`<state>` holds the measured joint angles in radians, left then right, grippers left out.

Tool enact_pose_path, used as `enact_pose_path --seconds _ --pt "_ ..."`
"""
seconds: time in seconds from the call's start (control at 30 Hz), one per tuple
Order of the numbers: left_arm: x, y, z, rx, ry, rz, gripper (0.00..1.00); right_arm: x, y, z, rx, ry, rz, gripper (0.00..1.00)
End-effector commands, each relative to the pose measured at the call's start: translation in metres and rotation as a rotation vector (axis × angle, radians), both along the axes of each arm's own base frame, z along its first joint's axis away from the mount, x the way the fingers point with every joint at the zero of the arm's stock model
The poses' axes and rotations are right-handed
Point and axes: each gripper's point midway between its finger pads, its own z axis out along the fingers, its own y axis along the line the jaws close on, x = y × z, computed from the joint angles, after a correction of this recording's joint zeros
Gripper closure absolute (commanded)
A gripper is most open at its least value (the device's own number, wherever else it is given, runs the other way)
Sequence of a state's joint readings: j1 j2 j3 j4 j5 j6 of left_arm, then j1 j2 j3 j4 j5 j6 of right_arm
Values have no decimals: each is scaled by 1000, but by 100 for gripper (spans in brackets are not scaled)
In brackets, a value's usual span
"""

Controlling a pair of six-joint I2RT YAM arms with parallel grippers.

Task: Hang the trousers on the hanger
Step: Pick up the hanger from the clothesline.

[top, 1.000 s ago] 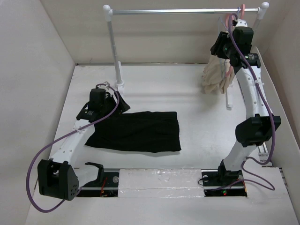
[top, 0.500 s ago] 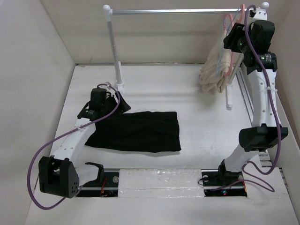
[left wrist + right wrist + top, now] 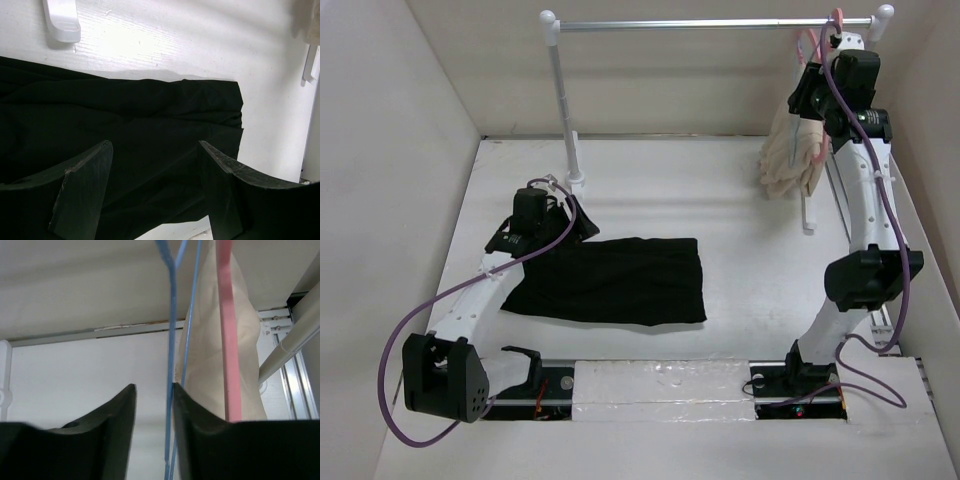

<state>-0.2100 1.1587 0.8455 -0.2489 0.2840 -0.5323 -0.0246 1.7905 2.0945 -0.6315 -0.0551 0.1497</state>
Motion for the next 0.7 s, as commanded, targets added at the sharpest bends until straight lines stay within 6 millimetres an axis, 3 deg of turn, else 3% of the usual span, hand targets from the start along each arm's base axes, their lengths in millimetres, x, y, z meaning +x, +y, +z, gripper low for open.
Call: enact_pose_path --seconds 0.0,0.07,0.13,0.2,0.33,0.4,0.47,0.57,0.6,0.67 --pt "7 -3 15 -13 -64 -12 36 5 0 3 -15 -18 -7 64" --pt "7 -3 17 -16 -64 -10 36 4 1 7 -9 -34 -2 89" --pt "7 -5 25 -27 -73 -15 36 -3 10 33 -13 -127 -4 98" --pt "9 -7 33 -40 -71 -16 36 -14 8 60 -20 -201 -14 100" --pt "15 -17 56 -88 -88 -51 36 -27 16 96 -71 -271 19 100" --pt "22 -24 81 -119 -136 -71 36 -33 17 104 -103 -287 12 100" --pt "29 -26 103 -134 -175 -75 36 -44 31 114 -116 -316 53 100" --pt "33 -32 101 -141 -147 -84 36 -57 42 106 -138 -297 76 100" --pt "45 -45 166 -159 -289 -106 35 -61 49 101 -138 -284 89 100" --pt "44 -64 190 -152 -338 -136 35 -74 60 78 -172 -240 118 100"
